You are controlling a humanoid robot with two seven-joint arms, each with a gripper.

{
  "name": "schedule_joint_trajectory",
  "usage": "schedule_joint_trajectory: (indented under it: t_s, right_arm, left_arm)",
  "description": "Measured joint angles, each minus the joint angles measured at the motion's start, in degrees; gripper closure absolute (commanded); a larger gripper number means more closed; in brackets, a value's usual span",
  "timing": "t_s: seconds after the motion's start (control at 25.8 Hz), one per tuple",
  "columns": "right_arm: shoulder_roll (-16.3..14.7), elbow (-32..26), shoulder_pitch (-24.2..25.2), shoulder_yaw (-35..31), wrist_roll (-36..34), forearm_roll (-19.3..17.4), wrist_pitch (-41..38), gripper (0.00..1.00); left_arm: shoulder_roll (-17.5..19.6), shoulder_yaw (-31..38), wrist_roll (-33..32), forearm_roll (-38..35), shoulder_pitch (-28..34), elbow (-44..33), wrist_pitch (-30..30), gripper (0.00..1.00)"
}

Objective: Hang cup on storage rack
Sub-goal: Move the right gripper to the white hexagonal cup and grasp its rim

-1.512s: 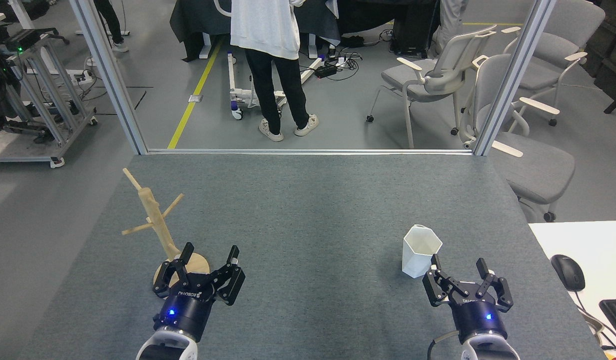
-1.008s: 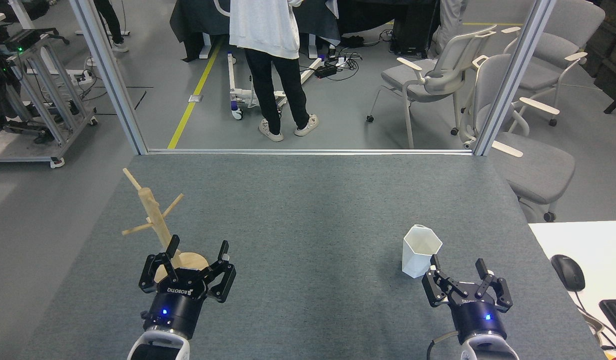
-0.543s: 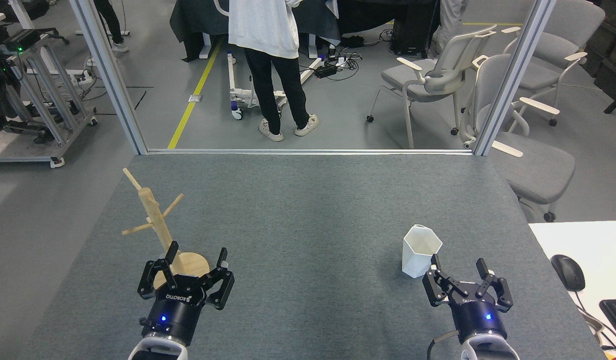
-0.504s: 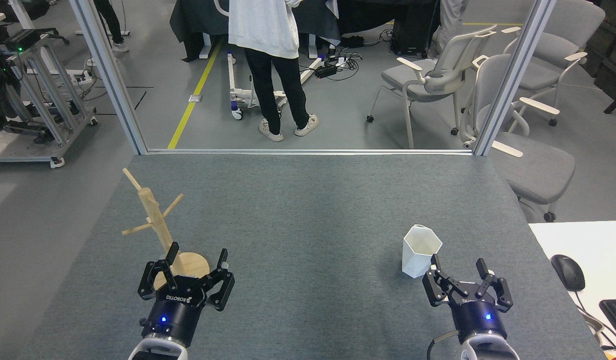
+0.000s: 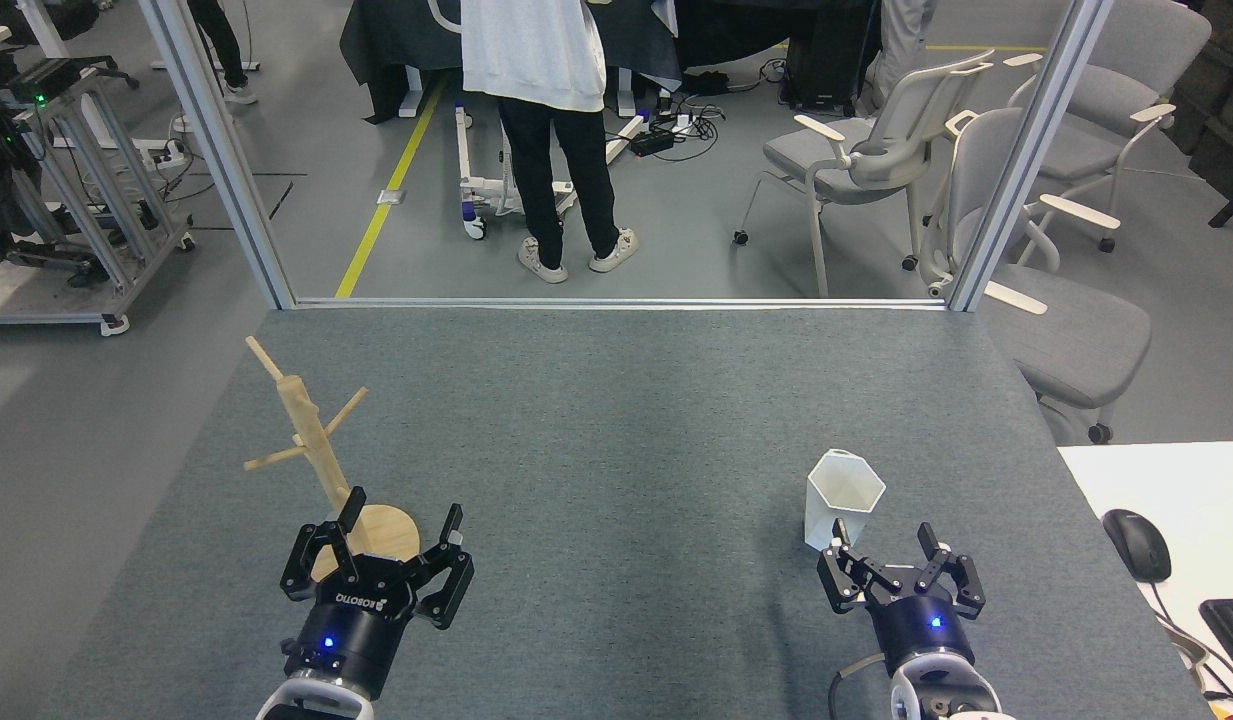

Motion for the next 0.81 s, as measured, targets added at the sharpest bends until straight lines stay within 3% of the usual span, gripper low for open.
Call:
schedule_joint_trajectory:
  t_s: [0.81]
  right_arm:
    - [0.67,15.15,-11.14,3.7,-1.23,-0.48,0.2,0.01]
  left_arm:
    - [-0.46,-0.05,0.01,0.13,-0.33,0.51,-0.02,0.0]
